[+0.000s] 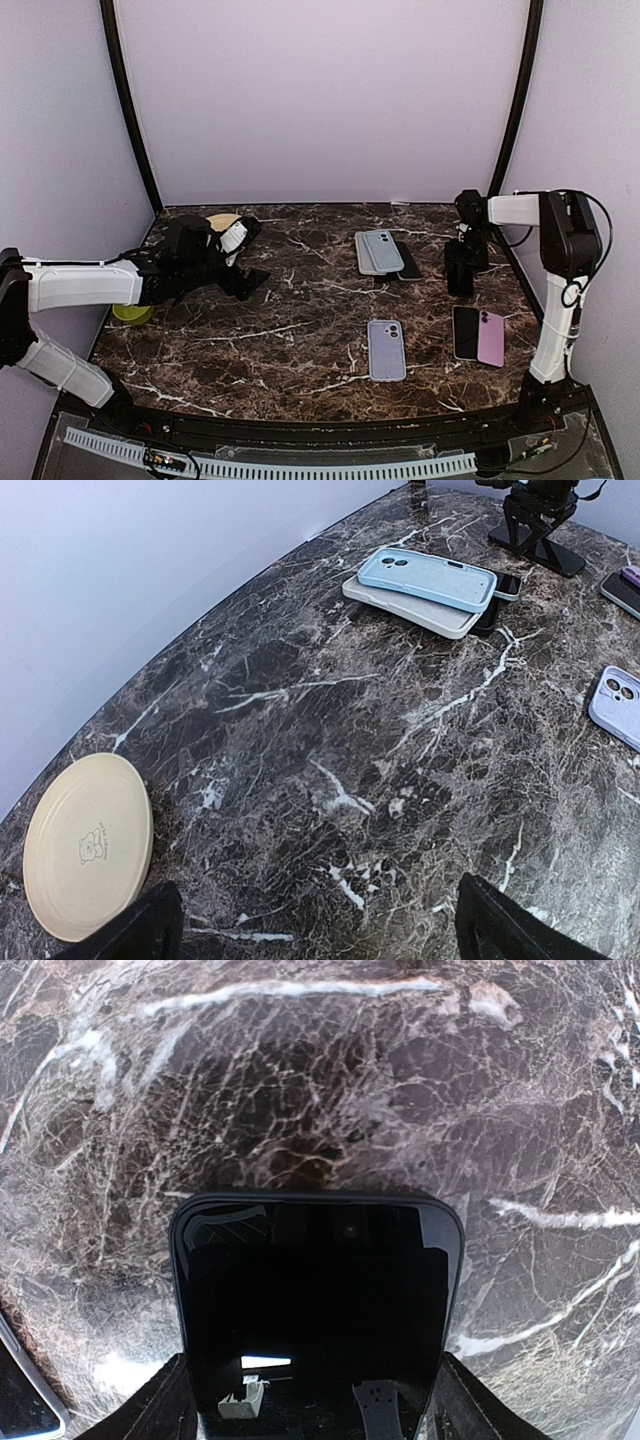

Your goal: Put the phone into the phone case

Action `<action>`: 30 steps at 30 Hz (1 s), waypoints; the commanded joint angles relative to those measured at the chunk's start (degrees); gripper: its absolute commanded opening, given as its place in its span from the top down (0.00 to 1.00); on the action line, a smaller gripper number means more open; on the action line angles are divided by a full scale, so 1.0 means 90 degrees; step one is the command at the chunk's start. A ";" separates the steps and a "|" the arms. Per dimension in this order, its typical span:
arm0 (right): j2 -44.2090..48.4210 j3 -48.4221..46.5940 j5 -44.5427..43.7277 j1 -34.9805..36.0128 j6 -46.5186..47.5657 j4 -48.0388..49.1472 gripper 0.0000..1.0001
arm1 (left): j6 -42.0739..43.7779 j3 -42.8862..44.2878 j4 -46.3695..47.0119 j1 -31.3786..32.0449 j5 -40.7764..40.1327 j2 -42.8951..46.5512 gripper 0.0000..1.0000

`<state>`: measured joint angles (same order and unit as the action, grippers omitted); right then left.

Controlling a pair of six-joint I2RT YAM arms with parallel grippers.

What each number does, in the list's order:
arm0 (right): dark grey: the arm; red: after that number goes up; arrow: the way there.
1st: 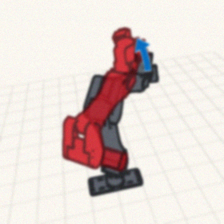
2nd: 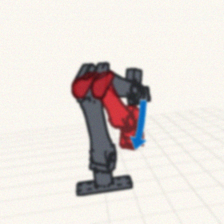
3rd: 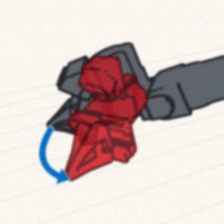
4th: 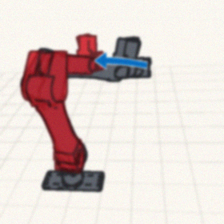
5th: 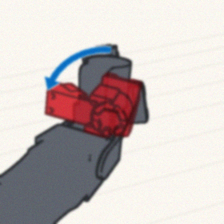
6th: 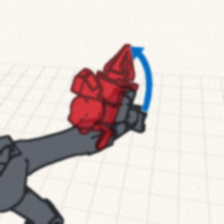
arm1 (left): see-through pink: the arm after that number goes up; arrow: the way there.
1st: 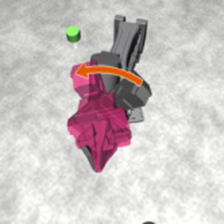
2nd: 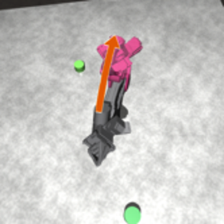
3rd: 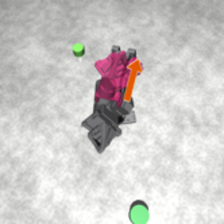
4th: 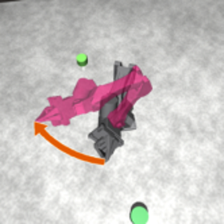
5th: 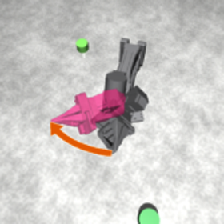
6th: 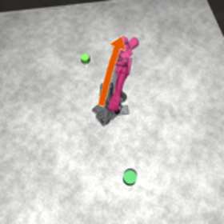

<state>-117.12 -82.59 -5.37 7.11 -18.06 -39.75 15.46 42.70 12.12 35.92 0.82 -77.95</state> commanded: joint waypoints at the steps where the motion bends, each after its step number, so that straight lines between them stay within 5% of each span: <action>1: 0.0023 0.0133 -0.0074 -0.0001 0.0010 -0.0058 0.41 | 0.0069 -0.0027 -0.0038 0.0042 0.0033 0.0023 0.03; 18: 0.2452 0.0571 0.0163 0.0738 0.0430 0.1126 0.53 | 0.0077 -0.0018 -0.0058 0.0063 0.0053 0.0071 0.03; 30: 0.4613 0.1550 0.4671 0.1360 0.0501 0.3185 0.55 | 0.0050 -0.0008 -0.0065 0.0091 0.0081 0.0076 0.03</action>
<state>-80.38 -70.87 19.64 17.45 -12.93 -22.31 15.49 42.70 12.08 36.29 1.02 -77.95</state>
